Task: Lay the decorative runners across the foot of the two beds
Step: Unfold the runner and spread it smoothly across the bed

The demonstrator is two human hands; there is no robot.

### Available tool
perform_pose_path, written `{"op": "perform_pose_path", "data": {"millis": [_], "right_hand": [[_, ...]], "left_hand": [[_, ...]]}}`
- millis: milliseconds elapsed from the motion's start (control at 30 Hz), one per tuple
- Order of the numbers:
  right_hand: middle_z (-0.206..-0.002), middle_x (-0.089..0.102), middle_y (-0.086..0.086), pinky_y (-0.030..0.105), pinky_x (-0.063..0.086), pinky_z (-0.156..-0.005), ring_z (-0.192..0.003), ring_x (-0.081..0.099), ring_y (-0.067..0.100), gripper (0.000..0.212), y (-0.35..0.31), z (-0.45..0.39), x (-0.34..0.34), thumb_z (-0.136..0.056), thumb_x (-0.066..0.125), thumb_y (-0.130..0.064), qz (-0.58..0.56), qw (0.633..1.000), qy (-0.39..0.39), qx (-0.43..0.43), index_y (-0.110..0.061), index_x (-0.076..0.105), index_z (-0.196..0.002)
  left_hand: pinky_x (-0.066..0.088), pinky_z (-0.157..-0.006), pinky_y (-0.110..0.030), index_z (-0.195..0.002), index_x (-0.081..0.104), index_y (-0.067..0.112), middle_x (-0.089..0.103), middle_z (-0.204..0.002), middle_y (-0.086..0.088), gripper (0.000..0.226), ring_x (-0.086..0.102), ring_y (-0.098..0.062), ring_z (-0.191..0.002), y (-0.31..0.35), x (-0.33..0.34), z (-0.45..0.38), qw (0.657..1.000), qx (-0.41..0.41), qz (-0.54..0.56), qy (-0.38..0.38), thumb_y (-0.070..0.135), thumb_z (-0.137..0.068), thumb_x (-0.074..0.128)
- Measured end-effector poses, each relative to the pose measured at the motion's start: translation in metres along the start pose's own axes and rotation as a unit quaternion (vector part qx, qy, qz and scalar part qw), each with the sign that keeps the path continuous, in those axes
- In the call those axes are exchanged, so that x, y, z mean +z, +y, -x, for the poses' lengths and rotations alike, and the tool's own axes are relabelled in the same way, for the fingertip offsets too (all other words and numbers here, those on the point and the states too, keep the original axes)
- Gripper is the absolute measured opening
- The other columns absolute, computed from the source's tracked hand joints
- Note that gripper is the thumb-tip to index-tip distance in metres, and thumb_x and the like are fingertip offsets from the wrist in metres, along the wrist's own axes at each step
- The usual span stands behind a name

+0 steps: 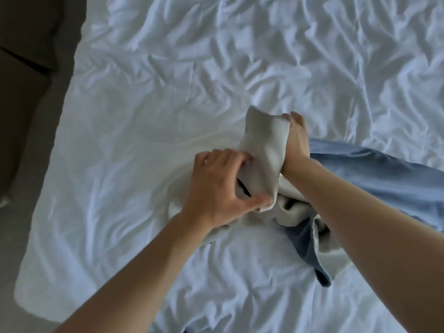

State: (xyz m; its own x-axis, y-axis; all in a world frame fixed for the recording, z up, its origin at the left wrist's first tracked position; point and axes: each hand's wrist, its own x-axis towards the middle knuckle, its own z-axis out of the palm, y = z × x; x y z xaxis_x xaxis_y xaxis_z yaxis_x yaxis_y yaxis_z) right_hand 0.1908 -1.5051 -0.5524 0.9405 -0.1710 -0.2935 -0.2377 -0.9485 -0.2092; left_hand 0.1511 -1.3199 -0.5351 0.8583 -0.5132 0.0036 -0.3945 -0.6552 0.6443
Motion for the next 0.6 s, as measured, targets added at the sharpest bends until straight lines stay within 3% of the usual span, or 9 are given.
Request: {"op": "perform_pose_path", "data": {"millis": [133, 267, 333, 467, 533, 600], "right_hand": [[-0.088, 0.065, 0.004, 0.040, 0.029, -0.106, -0.098, 0.055, 0.028, 0.009, -0.004, -0.010, 0.001, -0.092, 0.041, -0.021, 0.079, 0.996, -0.017, -0.029, -0.023, 0.040, -0.083], [-0.090, 0.064, 0.008, 0.042, 0.028, -0.109, -0.099, 0.055, 0.031, 0.006, -0.006, -0.012, 0.003, -0.089, 0.045, -0.016, 0.073, 0.997, -0.026, -0.017, -0.019, 0.049, -0.087], [-0.090, 0.064, 0.011, 0.044, 0.030, -0.108, -0.096, 0.057, 0.034, 0.009, -0.010, -0.012, 0.007, -0.085, 0.053, -0.013, 0.035, 0.999, 0.000, -0.015, -0.012, 0.057, -0.093], [-0.109, 0.064, 0.008, 0.046, 0.031, -0.111, -0.105, 0.056, 0.033, 0.040, -0.019, -0.015, 0.013, -0.085, 0.061, -0.029, -0.004, 0.998, 0.066, -0.021, -0.015, 0.058, -0.122], [-0.109, 0.065, 0.009, 0.048, 0.034, -0.110, -0.102, 0.057, 0.034, 0.042, -0.024, -0.015, 0.014, -0.080, 0.062, -0.024, -0.011, 0.994, 0.087, -0.060, -0.013, 0.062, -0.120], [-0.106, 0.068, 0.008, 0.049, 0.034, -0.109, -0.098, 0.059, 0.034, 0.035, -0.030, -0.014, 0.018, -0.081, 0.063, -0.024, -0.015, 0.990, 0.088, -0.112, -0.013, 0.069, -0.114]], "left_hand": [[0.038, -0.089, -0.038, -0.102, 0.067, 0.015, 0.065, -0.091, 0.005, 0.076, 0.059, -0.022, -0.088, -0.008, 0.008, -0.005, 0.995, 0.083, -0.052, 0.004, 0.080, -0.061, 0.066], [0.039, -0.077, -0.039, -0.074, 0.065, 0.015, 0.060, -0.069, 0.001, 0.021, 0.059, -0.027, -0.072, -0.022, 0.011, -0.016, 0.987, 0.121, -0.082, 0.065, 0.035, -0.079, 0.067], [0.037, -0.074, -0.039, -0.070, 0.061, 0.017, 0.056, -0.063, 0.001, 0.013, 0.057, -0.028, -0.069, -0.038, 0.007, -0.024, 0.994, 0.034, -0.077, 0.065, 0.026, -0.078, 0.067], [0.036, -0.077, -0.040, -0.070, 0.054, 0.023, 0.060, -0.064, -0.001, 0.021, 0.059, -0.034, -0.073, -0.086, -0.005, -0.042, 0.973, -0.209, -0.047, 0.085, 0.035, -0.085, 0.065], [0.036, -0.084, -0.039, -0.077, 0.063, 0.024, 0.071, -0.079, 0.000, 0.018, 0.063, -0.031, -0.083, -0.104, -0.009, -0.051, 0.954, -0.290, -0.028, 0.075, 0.040, -0.085, 0.066], [0.037, -0.086, -0.038, -0.082, 0.067, 0.025, 0.073, -0.087, 0.003, 0.015, 0.065, -0.027, -0.087, -0.111, -0.009, -0.055, 0.949, -0.308, -0.025, 0.066, 0.040, -0.084, 0.067]]}}
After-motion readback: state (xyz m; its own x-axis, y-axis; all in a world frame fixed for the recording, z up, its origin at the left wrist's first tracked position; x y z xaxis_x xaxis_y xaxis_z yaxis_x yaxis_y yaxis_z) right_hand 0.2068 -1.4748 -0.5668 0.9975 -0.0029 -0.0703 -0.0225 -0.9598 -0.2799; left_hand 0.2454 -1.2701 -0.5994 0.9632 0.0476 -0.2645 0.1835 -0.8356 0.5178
